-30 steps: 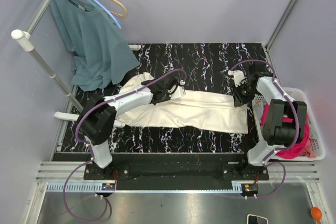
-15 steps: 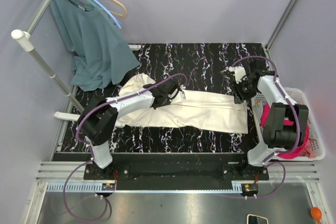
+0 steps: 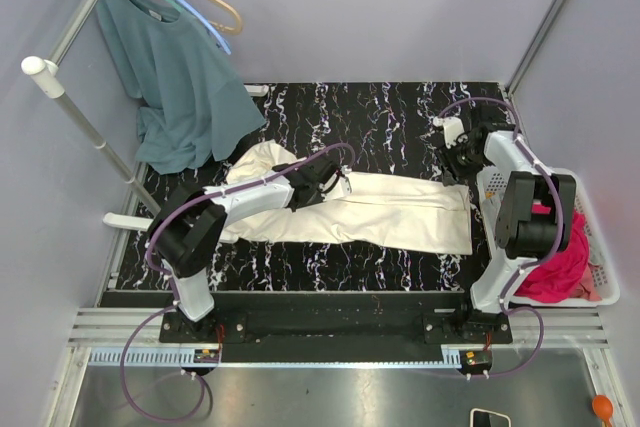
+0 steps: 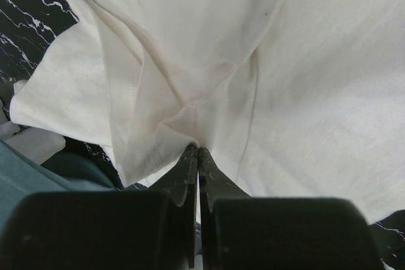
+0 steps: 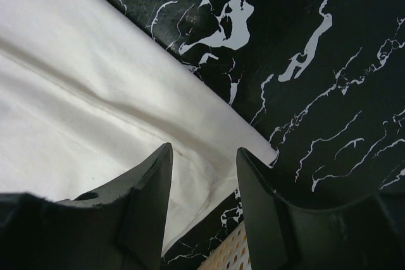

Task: Fold and stack the t-shirts
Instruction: Fold the tshirt

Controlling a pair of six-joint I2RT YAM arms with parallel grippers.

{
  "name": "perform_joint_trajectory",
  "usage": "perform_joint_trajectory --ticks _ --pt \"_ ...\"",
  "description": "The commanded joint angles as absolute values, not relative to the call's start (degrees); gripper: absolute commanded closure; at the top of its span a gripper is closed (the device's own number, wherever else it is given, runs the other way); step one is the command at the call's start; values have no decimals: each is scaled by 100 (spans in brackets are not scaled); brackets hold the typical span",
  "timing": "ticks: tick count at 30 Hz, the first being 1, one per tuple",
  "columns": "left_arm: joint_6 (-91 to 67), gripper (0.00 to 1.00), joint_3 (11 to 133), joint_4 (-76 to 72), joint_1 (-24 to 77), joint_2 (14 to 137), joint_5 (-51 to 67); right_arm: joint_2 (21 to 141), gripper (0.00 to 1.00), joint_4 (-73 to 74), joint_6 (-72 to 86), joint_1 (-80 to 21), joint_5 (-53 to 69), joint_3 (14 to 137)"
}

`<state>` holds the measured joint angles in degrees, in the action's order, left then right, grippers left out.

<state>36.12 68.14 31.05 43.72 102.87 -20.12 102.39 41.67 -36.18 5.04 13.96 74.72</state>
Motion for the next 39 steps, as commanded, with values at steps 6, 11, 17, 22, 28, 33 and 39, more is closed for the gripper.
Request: perform_joint_trajectory --ticks 6,11,17,22,28,33,39 --pt "3603 100 6873 2874 4403 10388 -2188 10433 47 4043 -3841 475 1151 7568" --pt "3604 100 6899 2830 4403 10450 -2188 10415 47 3999 -3893 466 1178 7331" --pt "3665 100 6873 2734 4403 10555 -2206 10468 47 3902 -3920 448 1169 7137" --pt "3683 100 6847 2690 4403 10591 -2224 10415 47 3867 -3911 422 1195 7005" --pt "3691 100 6811 2619 4403 10644 -2215 10345 47 3832 -3955 396 1151 6794" --pt "3683 100 6803 2602 4403 10679 -2224 10257 47 3815 -3946 360 1151 6689" --pt "3700 100 6732 2566 4403 10679 -2250 9923 47 3884 -3920 255 1151 6390"
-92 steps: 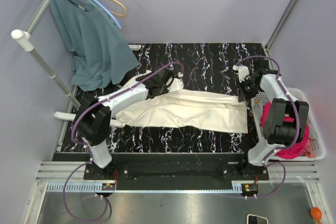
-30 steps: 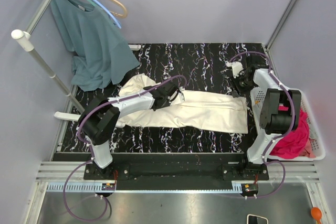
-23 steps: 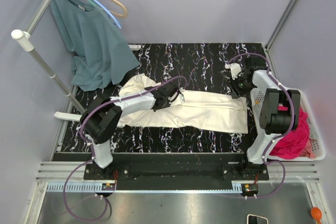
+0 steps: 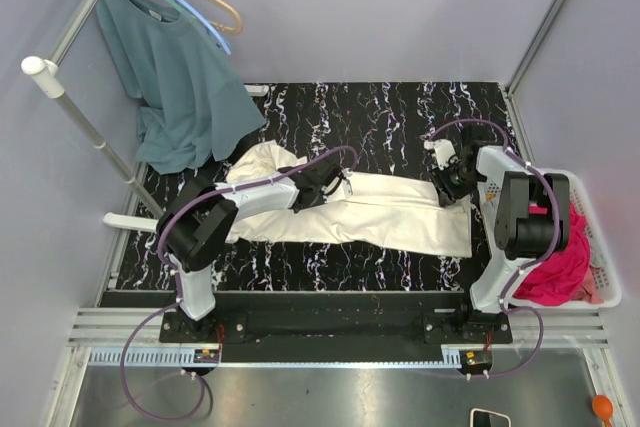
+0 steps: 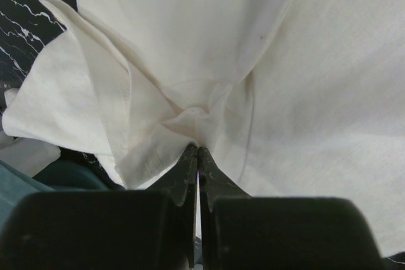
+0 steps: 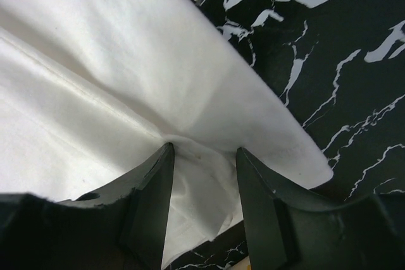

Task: Fold and stack the t-shirts
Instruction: Fold the tshirt

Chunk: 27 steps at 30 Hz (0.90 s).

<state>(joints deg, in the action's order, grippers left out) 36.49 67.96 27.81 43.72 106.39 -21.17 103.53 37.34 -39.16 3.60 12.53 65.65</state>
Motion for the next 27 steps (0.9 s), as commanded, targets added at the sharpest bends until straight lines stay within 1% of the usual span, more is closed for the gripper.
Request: perform_joint_trajectory --ticks 1,10,18,19,23,27 --pt "3691 100 6732 2558 4403 10705 -2250 9888 47 3893 -3911 246 1151 6364" --pt "3700 100 6803 2566 4403 10749 -2232 9370 47 4095 -3850 53 1178 6091" --pt "3709 100 6776 2566 4403 10731 -2268 9237 47 4105 -3797 35 1204 5722" --pt "3709 100 6768 2566 4403 10731 -2276 9237 47 4104 -3797 -113 1204 5678" --pt "3718 100 6715 2566 4403 10705 -2294 9158 47 4078 -3779 -158 1204 5424" --pt "3691 100 6662 2566 4403 10696 -2276 8861 47 4166 -3735 -228 1230 5256"
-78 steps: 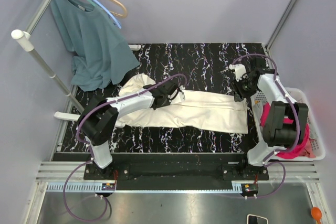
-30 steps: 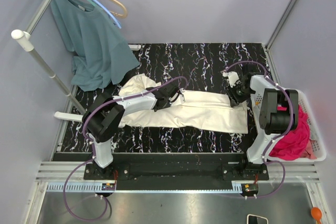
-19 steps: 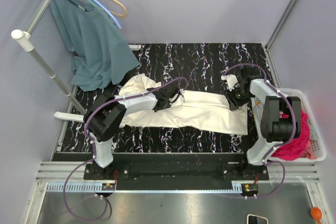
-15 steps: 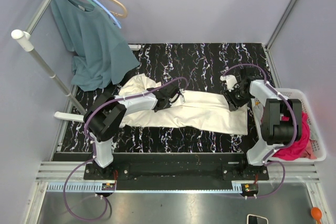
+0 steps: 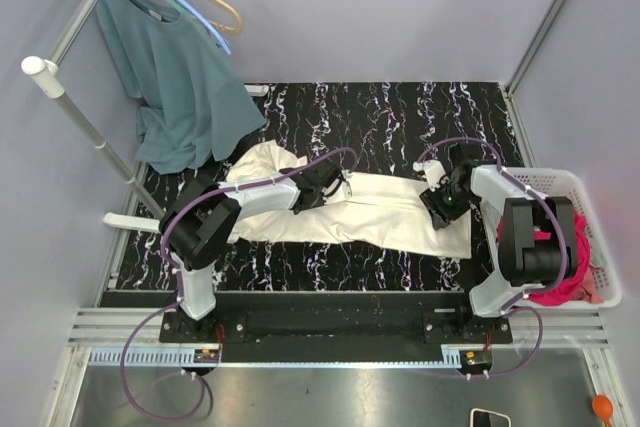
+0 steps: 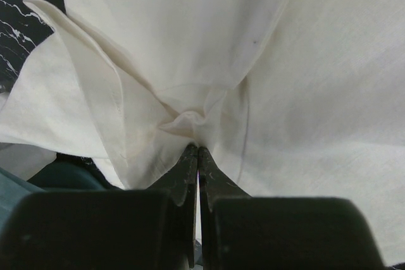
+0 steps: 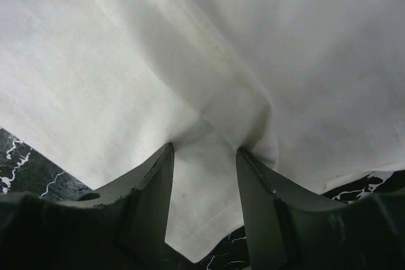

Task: Fold and stack the t-shirts
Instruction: Fold the tshirt

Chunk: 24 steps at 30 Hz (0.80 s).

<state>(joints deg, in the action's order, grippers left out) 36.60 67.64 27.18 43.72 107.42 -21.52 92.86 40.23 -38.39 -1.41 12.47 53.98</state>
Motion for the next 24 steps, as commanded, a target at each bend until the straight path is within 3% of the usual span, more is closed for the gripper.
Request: perform_joint_trajectory --ticks 1,12,24 --pt "3691 100 6671 2566 4403 10705 -2285 8798 47 4253 -3718 -255 1239 5230" --pt "3709 100 6741 2558 4403 10749 -2276 7761 47 4869 -3630 -308 1108 5414" --pt "3735 100 6741 2496 4403 10810 -2364 8586 47 3675 -3850 -308 282 5968"
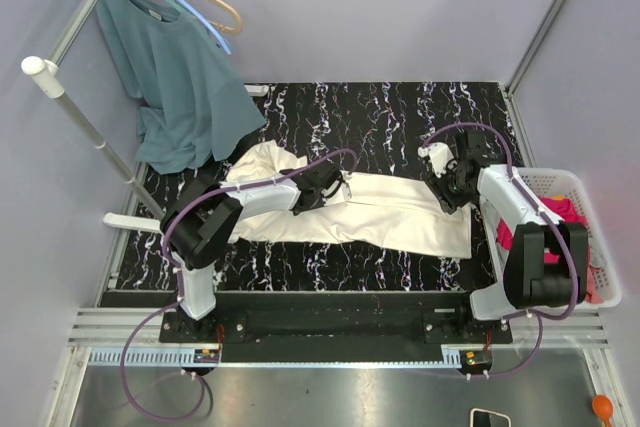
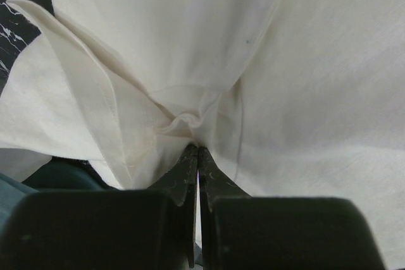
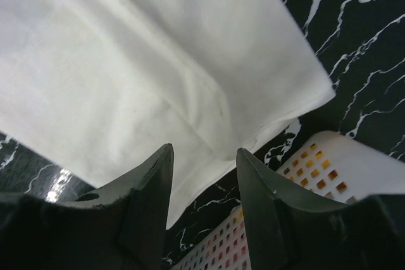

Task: Fold and stack the t-shirts
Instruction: Fold the tshirt

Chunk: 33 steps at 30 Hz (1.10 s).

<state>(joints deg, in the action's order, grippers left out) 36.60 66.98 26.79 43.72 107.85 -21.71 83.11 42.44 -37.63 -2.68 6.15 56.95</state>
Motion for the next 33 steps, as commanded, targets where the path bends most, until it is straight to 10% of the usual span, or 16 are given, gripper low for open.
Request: perform_joint_trajectory --ticks 1,33 --pt "3735 100 6733 2487 4403 10802 -2382 8648 46 3569 -3876 -308 220 6011" --pt "3788 100 6583 2347 4403 10846 -2461 8895 46 3278 -4034 -299 281 5397"
